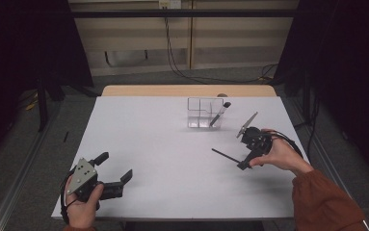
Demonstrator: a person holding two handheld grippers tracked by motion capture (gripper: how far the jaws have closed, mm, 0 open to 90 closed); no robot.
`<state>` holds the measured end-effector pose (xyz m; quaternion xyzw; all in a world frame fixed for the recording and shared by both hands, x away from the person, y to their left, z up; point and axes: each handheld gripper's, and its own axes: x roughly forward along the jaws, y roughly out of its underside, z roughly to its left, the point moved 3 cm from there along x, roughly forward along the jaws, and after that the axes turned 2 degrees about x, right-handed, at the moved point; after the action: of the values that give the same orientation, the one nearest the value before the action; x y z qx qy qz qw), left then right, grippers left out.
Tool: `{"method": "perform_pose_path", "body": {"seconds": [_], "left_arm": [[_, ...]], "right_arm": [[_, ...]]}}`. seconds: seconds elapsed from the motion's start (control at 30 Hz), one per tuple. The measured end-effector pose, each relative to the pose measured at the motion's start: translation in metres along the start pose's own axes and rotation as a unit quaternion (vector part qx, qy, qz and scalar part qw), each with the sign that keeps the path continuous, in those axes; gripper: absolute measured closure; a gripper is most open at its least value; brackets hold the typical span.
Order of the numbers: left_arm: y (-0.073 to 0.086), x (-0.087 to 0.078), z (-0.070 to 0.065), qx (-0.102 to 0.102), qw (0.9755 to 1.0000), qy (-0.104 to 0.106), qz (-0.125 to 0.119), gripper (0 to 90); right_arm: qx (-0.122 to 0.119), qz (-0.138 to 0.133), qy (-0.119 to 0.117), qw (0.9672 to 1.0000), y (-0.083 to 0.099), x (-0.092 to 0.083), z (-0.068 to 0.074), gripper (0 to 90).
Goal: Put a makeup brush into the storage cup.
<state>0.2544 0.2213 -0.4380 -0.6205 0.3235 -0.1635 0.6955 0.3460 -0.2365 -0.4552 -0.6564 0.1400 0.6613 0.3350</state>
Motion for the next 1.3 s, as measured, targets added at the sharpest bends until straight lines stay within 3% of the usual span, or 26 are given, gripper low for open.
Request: {"method": "perform_pose_path", "body": {"seconds": [0.1,0.43,0.53,0.7,0.87,1.07,1.13,1.3], "left_arm": [[0.000,0.000,0.000,0.000,1.0000,-0.001,0.000,2.3],[0.000,0.001,0.000,-0.004,1.0000,-0.001,0.000,2.3],[0.001,0.001,0.000,-0.002,1.0000,0.000,0.002,2.3],[0.001,0.001,0.001,-0.003,1.0000,0.000,0.002,2.2],[0.001,0.002,0.000,-0.002,1.0000,0.003,0.004,2.3],[0.001,0.002,0.000,-0.001,1.0000,0.003,0.004,2.3],[0.001,0.002,0.000,-0.002,1.0000,0.003,0.005,2.2],[0.001,0.002,0.000,-0.001,1.0000,0.003,0.006,2.2]], "right_arm": [[-0.010,0.010,0.003,0.9999,0.001,0.001,0.001,26.3],[-0.026,0.057,-0.009,0.9980,0.001,0.013,-0.001,50.3],[-0.023,0.062,0.008,0.9978,0.001,0.016,-0.001,51.3],[-0.026,0.089,0.011,0.9956,0.001,0.022,0.001,54.1],[-0.027,0.094,0.023,0.9949,0.000,0.024,0.003,58.6],[-0.038,0.120,0.031,0.9916,-0.005,0.025,0.005,66.1],[-0.040,0.120,0.030,0.9915,-0.005,0.025,0.006,69.3],[-0.016,0.103,0.018,0.9944,-0.003,0.025,0.001,77.0]]}}
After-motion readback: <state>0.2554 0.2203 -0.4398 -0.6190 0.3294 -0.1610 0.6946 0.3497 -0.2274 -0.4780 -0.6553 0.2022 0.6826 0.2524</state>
